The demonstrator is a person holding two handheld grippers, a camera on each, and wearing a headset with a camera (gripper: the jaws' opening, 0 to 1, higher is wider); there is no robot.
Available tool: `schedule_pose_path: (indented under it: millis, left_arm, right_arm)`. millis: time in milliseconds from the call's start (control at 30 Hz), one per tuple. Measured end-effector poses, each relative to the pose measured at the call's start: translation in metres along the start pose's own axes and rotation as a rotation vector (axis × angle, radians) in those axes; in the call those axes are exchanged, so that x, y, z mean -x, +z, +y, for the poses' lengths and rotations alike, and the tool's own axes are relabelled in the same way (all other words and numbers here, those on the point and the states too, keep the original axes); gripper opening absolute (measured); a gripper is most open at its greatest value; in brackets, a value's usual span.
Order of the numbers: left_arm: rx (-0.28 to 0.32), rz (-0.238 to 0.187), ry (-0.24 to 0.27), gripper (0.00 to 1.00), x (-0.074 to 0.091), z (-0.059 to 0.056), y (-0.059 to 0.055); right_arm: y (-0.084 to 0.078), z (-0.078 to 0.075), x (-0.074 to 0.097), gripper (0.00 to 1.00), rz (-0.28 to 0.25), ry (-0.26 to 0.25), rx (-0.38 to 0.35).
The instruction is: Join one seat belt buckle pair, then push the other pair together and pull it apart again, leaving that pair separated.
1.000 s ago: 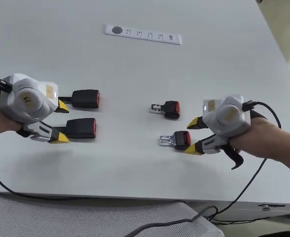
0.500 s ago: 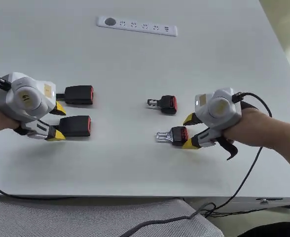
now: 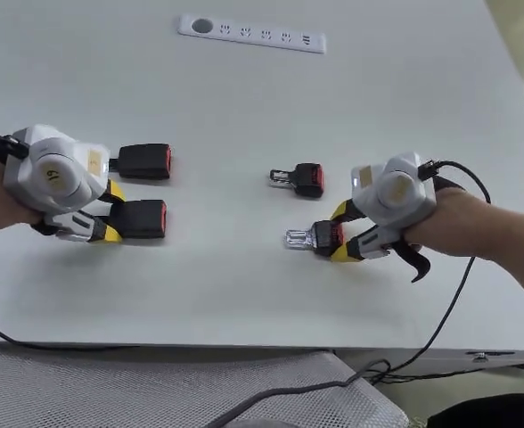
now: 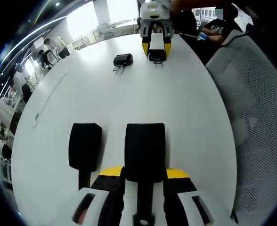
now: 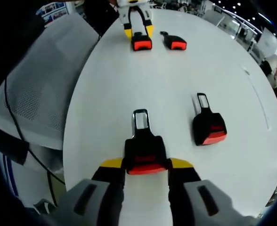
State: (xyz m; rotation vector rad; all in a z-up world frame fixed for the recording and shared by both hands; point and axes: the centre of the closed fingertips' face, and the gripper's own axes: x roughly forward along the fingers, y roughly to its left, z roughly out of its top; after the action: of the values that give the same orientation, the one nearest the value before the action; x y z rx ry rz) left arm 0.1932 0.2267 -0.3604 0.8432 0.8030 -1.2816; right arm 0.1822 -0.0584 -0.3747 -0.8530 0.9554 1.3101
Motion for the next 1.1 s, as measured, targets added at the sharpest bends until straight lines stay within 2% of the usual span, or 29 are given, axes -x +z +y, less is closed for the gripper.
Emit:
schedule_pose_path:
  millis: [333, 500, 667, 900, 1100]
  left_arm:
    - [-0.039, 0.008, -0.017, 0.31, 0.0, 0.0, 0.0]
    - [-0.037, 0.006, -0.022, 0.31, 0.0, 0.0, 0.0]
    - [-0.033, 0.002, -0.017, 0.31, 0.0, -0.001, 0.0]
    - [-0.035, 0.006, -0.025, 0.31, 0.0, -0.002, 0.001]
    - [-0.032, -0.011, -0.022, 0.31, 0.001, -0.003, 0.001]
  right_arm:
    - [0.003, 0.001, 0.0, 0.35, -0.003, -0.001, 0.037]
    - [0.005, 0.0, 0.001, 0.35, -0.035, -0.011, 0.007]
    - [0.005, 0.0, 0.0, 0.35, -0.028, -0.018, 0.009]
    - [0.007, 0.0, -0.001, 0.35, -0.047, -0.034, -0.014]
    - [0.013, 0.001, -0.003, 0.35, -0.068, -0.048, -0.02]
